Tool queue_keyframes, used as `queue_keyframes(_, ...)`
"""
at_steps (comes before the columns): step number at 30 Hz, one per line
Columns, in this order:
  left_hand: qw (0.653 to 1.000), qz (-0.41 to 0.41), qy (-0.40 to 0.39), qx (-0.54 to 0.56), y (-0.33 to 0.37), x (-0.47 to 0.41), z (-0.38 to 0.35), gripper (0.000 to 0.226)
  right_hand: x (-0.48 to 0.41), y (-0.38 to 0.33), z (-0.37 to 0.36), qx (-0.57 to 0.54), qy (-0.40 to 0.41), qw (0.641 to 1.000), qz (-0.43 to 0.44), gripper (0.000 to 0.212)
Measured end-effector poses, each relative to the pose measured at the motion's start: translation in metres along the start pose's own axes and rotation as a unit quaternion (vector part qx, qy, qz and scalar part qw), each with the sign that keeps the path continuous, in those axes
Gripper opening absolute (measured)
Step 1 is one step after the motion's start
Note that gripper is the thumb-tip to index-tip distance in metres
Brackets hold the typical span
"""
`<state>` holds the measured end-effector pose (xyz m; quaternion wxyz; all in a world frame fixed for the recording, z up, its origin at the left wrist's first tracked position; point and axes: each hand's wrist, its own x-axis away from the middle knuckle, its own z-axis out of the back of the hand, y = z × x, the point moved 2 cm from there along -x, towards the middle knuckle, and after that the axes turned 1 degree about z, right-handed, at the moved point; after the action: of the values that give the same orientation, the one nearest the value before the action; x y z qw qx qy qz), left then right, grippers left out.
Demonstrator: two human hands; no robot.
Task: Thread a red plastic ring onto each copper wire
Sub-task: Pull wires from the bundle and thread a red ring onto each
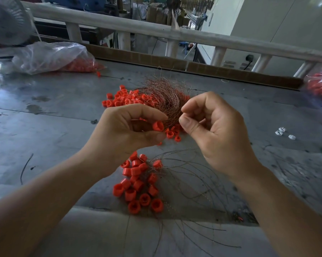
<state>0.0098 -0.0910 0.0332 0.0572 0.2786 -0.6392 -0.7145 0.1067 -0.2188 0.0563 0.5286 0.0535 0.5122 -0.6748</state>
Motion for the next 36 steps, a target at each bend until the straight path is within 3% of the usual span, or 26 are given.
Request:
queue_keyframes(20, 1.0, -0.02, 0.007, 0.011, 0.003, 0.003, -0.003, 0.028, 0.006, -0.004, -0.009, -0.062, -0.057, 0.995, -0.053, 0.03)
queue_keyframes(29, 0.993, 0.017, -0.038, 0.114, 0.001, 0.002, 0.0, 0.026, 0.003, -0.004, -0.002, -0.067, -0.032, 0.995, -0.068, 0.028)
queue_keyframes(36, 0.991, 0.021, -0.04, 0.124, 0.004, 0.003, -0.002, 0.026, 0.004, -0.007, 0.0, -0.058, -0.029, 0.995, -0.073, 0.027)
